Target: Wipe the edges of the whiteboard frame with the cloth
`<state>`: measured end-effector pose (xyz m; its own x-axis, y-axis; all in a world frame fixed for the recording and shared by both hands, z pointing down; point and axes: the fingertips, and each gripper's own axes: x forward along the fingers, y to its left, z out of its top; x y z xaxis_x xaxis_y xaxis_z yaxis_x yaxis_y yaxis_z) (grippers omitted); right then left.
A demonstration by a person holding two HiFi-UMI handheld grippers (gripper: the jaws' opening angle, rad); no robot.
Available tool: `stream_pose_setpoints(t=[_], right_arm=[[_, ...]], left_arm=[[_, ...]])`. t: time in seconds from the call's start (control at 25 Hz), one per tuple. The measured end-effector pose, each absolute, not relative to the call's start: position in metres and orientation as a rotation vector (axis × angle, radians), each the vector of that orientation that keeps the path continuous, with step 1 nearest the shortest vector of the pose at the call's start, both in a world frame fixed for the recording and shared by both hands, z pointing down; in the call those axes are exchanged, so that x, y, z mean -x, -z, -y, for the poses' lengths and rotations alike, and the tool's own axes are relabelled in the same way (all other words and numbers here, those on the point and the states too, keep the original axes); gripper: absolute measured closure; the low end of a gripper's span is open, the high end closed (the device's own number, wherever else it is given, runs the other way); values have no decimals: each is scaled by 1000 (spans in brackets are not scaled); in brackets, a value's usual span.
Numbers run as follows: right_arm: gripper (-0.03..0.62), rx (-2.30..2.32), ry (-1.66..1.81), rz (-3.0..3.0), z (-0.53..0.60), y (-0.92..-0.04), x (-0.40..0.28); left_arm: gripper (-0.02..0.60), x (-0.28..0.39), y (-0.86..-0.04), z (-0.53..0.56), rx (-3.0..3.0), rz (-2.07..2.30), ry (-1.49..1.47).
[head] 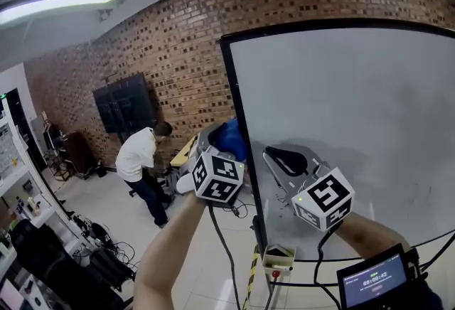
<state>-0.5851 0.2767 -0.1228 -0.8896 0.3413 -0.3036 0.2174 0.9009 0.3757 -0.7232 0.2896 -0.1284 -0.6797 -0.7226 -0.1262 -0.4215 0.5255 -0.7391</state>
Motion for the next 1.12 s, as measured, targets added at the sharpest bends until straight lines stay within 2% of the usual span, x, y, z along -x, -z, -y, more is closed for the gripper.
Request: stream_pose_setpoints(t=[0.72,0.92,1.12], right_arm=[[568,-386,-579,-2635,-256,169,579],[568,-445,-569,-2571,-283,151,602],[568,-367,-650,-2574,-252,193,575]], left_arm=[[479,716,173,-264,935,-2284,954],[479,742,160,-304,845,-2269,1053],[479,717,199,-288,833,-2258,1053]])
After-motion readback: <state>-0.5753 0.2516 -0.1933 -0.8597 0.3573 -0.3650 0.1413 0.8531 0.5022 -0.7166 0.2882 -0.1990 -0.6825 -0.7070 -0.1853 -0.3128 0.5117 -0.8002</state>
